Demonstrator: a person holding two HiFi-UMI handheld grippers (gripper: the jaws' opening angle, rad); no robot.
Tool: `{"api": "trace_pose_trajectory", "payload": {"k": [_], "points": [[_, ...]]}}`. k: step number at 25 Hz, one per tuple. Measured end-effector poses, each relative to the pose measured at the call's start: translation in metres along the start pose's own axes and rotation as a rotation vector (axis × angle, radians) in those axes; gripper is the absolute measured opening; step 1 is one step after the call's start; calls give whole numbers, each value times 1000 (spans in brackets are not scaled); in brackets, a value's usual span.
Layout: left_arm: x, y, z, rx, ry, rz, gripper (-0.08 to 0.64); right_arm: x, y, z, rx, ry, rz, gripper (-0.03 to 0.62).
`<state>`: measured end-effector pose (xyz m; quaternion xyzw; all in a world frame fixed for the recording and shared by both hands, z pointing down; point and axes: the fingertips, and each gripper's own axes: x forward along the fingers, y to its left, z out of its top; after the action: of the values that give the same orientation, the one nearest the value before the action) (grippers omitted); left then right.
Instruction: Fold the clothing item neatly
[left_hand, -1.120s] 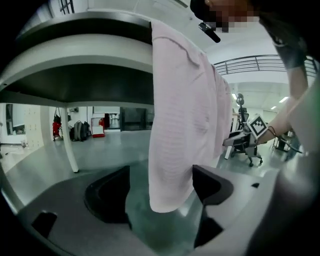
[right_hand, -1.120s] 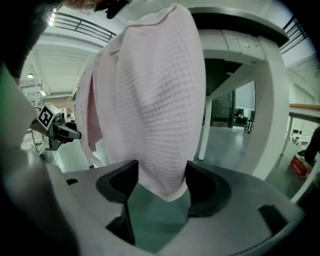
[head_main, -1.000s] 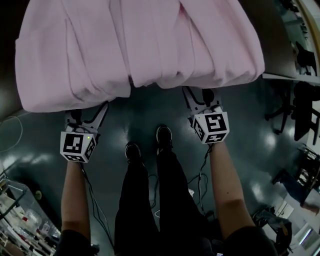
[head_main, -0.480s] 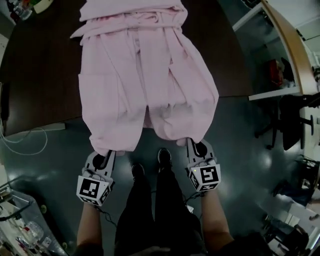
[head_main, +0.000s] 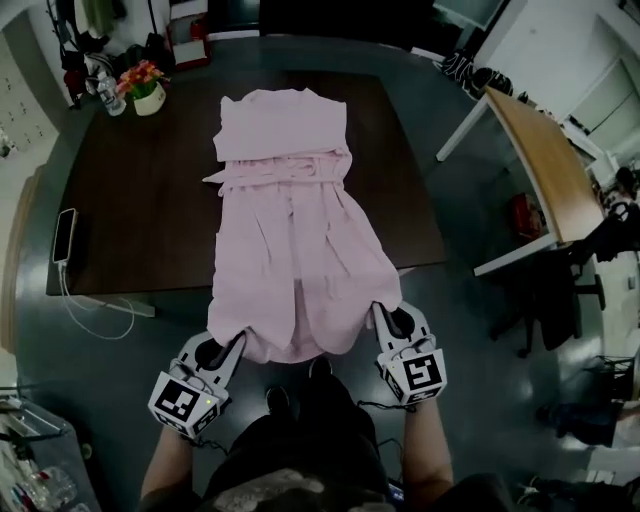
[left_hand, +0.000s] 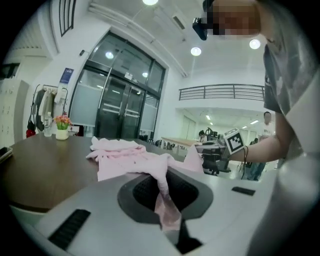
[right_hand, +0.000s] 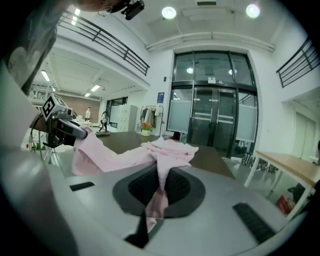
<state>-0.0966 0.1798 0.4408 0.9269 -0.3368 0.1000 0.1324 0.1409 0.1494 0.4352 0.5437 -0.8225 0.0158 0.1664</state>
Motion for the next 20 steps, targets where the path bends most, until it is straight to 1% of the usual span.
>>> {"api": "trace_pose_trajectory", "payload": {"k": [2,4,9,13,16,20], "points": [[5,17,30,21,-42,16,37,14,-15,31,-12,-55,6,2],[13,37,56,44,-65,37,37,31,-28,55,-17,-95,25,2],[51,95,123,53,-120,98,37,89,-67,92,-95,-126,89,1],[85,140,171,103,-151,146,37,137,-103,129,-81,-187,129,2],[104,166,204,106,-185,168,37,170,-134,158,-73,-219,133,2],[132,217,242,113,-200,171,37,231,-175,190,-92,-193,109,2]]}}
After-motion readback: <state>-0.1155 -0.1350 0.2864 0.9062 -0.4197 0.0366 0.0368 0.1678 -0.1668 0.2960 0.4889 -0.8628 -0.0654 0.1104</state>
